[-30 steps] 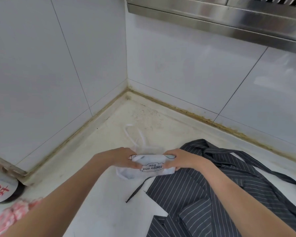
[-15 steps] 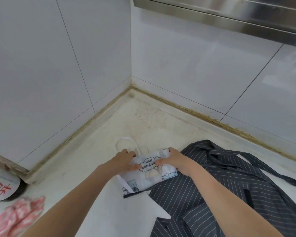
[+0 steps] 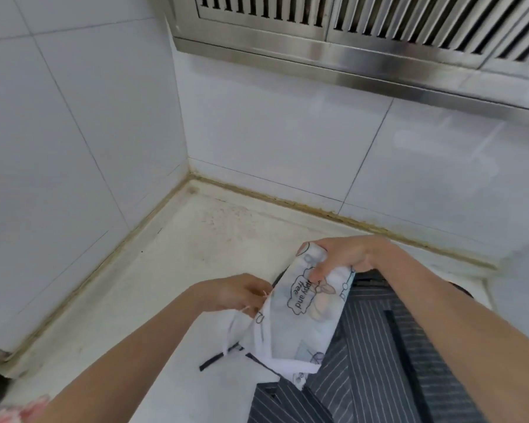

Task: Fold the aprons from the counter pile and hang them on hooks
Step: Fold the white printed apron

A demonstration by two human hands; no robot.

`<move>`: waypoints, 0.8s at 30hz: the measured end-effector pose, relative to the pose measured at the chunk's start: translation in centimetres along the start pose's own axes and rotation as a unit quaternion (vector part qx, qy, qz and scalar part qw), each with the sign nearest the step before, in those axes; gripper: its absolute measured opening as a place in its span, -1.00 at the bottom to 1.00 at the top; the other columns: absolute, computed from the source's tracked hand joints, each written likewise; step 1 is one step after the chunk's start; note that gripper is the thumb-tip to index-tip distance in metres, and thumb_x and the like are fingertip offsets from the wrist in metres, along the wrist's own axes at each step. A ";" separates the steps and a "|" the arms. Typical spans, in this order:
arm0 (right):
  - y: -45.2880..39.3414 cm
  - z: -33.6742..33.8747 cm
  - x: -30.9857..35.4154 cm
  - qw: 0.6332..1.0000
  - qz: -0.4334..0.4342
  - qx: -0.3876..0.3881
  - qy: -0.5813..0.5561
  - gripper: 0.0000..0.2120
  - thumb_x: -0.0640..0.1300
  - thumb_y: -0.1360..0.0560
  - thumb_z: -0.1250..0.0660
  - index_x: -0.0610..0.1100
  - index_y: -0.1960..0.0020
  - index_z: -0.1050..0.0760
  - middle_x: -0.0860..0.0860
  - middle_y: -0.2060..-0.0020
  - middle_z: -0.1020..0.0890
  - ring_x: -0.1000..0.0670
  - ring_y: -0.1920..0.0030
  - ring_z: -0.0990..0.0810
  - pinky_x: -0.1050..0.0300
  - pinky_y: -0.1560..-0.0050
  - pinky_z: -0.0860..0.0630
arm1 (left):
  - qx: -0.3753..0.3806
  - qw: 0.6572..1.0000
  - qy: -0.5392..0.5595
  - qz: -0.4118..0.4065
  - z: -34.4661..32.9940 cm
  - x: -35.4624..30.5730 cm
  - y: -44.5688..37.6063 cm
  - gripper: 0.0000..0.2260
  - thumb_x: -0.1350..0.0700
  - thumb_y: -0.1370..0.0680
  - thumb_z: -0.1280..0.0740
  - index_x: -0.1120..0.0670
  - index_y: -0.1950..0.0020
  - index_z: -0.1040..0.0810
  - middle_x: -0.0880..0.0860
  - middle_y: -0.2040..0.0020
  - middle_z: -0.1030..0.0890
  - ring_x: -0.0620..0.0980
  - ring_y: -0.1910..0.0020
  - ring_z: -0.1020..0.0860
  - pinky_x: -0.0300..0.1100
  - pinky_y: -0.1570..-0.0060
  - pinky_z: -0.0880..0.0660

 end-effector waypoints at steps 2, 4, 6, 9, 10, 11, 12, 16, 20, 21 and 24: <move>2.7 0.5 -1.2 0.998 -0.033 0.015 0.046 -0.57 -0.34 -0.44 -0.40 -0.25 -0.28 -0.44 -0.22 -0.16 -0.58 -0.10 -0.13 -0.61 -0.01 -0.12 -0.57 | -0.015 1.000 0.004 -0.007 0.6 -2.9 0.8 -0.95 0.15 -0.55 -0.33 0.09 0.06 -0.57 0.04 0.28 -0.46 -0.12 0.34 -0.45 -0.32 0.25 -0.46; 4.4 0.7 -2.6 0.993 -0.078 0.018 0.089 -0.55 -0.34 -0.44 -0.40 -0.25 -0.31 -0.42 -0.19 -0.17 -0.59 -0.13 -0.16 -0.59 -0.03 -0.12 -0.57 | -0.055 0.998 0.011 -0.009 2.3 -5.4 1.7 -0.90 0.10 -0.54 -0.35 0.04 0.17 -0.56 -0.05 0.38 -0.33 -0.15 0.45 -0.29 -0.34 0.39 -0.31; 5.1 1.2 -3.8 0.990 -0.102 -0.009 0.100 -0.52 -0.32 -0.45 -0.40 -0.22 -0.34 -0.40 -0.16 -0.19 -0.58 -0.12 -0.16 -0.59 -0.04 -0.13 -0.56 | -0.089 0.996 0.011 -0.020 3.7 -8.0 2.9 -0.87 0.09 -0.54 -0.35 0.06 0.19 -0.53 -0.11 0.46 -0.29 -0.15 0.48 -0.20 -0.35 0.47 -0.20; 6.1 2.4 -5.8 0.983 -0.127 -0.090 0.093 -0.46 -0.25 -0.42 -0.45 -0.16 -0.35 -0.36 -0.11 -0.25 -0.53 -0.10 -0.19 -0.55 0.02 -0.13 -0.54 | -0.096 0.994 0.010 -0.051 4.3 -11.8 4.7 -0.84 0.08 -0.57 -0.31 0.10 0.19 -0.51 -0.11 0.49 -0.28 -0.17 0.53 -0.15 -0.35 0.52 -0.13; 6.6 2.9 -6.5 0.981 -0.130 -0.121 0.079 -0.45 -0.23 -0.42 -0.46 -0.15 -0.34 -0.35 -0.09 -0.27 -0.51 -0.09 -0.20 -0.52 0.05 -0.11 -0.53 | -0.092 0.994 0.014 -0.057 4.3 -12.9 5.4 -0.83 0.07 -0.58 -0.28 0.12 0.16 -0.53 -0.10 0.46 -0.30 -0.17 0.54 -0.15 -0.36 0.53 -0.13; 7.1 3.3 -7.2 0.978 -0.128 -0.156 0.046 -0.49 -0.22 -0.42 -0.46 -0.16 -0.30 -0.36 -0.08 -0.26 -0.51 -0.09 -0.19 -0.52 0.08 -0.06 -0.53 | -0.085 0.994 0.021 -0.059 4.2 -13.7 6.0 -0.81 0.07 -0.59 -0.25 0.15 0.11 -0.56 -0.07 0.44 -0.32 -0.17 0.54 -0.16 -0.37 0.53 -0.15; 7.7 3.7 -7.8 0.975 -0.119 -0.189 -0.003 -0.56 -0.23 -0.42 -0.45 -0.16 -0.23 -0.37 -0.08 -0.21 -0.53 -0.09 -0.16 -0.52 0.09 -0.03 -0.54 | -0.075 0.995 0.029 -0.062 3.9 -14.5 6.5 -0.78 0.07 -0.61 -0.23 0.16 0.06 -0.59 -0.05 0.41 -0.35 -0.17 0.54 -0.18 -0.37 0.53 -0.16; 8.8 5.1 -9.4 0.927 -0.048 -0.264 -0.261 -0.48 -0.28 -0.28 -0.50 -0.32 -0.19 -0.44 -0.21 -0.04 -0.63 -0.18 -0.10 -0.60 -0.15 -0.20 -0.49 | -0.035 0.996 0.054 -0.055 1.8 -15.3 7.4 -0.78 0.22 -0.62 -0.17 0.17 -0.08 -0.60 0.07 0.22 -0.62 -0.09 0.42 -0.52 -0.35 0.44 -0.42; 10.3 6.2 -8.3 0.884 0.022 -0.282 -0.373 -0.65 -0.26 -0.35 -0.45 -0.30 -0.11 -0.53 -0.21 0.07 -0.68 -0.14 0.08 -0.67 -0.09 -0.04 -0.59 | -0.008 0.999 -0.019 0.027 0.6 -13.1 7.8 -0.77 0.25 -0.61 -0.18 0.11 -0.19 -0.56 0.13 -0.04 -0.66 0.05 0.14 -0.67 -0.31 0.30 -0.52; 10.9 6.5 -7.9 0.881 0.026 -0.286 -0.375 -0.73 -0.27 -0.40 -0.43 -0.30 -0.08 -0.54 -0.20 0.09 -0.69 -0.13 0.13 -0.68 -0.07 0.01 -0.60 | -0.019 0.998 -0.037 0.055 0.9 -12.3 7.7 -0.76 0.24 -0.60 -0.21 0.12 -0.25 -0.51 0.14 -0.08 -0.65 0.09 0.10 -0.67 -0.27 0.24 -0.56; 11.9 6.7 -7.2 0.879 0.036 -0.296 -0.372 -0.66 -0.28 -0.39 -0.43 -0.31 -0.15 -0.53 -0.22 0.05 -0.68 -0.15 0.06 -0.67 -0.07 0.01 -0.61 | -0.067 0.991 -0.036 0.107 2.3 -10.4 7.7 -0.51 0.13 -0.53 -0.37 0.19 -0.39 -0.28 0.18 -0.19 -0.55 0.12 0.14 -0.68 -0.17 0.01 -0.58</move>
Point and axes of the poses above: each hand's wrist, its own y-axis away from the middle knuckle, its own z-axis out of the back of the hand, x = y × z, the point moved 10 cm from there along -y, towards the middle knuckle
